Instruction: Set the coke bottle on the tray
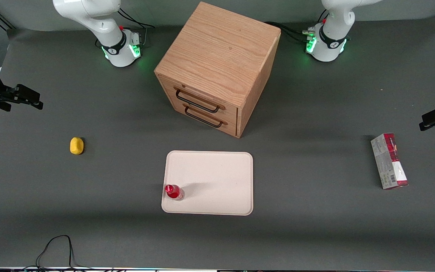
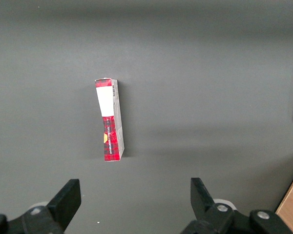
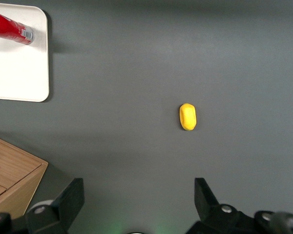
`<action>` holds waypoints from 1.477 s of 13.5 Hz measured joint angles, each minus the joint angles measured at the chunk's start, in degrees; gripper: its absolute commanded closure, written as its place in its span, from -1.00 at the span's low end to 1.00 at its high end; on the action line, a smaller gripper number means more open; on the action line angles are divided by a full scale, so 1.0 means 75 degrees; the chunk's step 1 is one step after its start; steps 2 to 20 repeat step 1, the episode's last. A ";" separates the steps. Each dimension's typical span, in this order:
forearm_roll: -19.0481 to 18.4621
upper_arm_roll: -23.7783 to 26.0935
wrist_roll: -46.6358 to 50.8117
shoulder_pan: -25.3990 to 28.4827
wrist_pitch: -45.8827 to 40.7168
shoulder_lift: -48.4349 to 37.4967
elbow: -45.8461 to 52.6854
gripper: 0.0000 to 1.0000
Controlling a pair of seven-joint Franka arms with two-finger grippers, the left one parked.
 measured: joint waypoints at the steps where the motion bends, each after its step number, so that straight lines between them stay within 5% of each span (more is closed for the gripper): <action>1: 0.0000 0.0001 0.0000 0.0001 0.0000 0.0000 0.0000 -1.00; 20: 0.0000 0.0001 0.0000 0.0001 0.0000 0.0000 0.0000 -1.00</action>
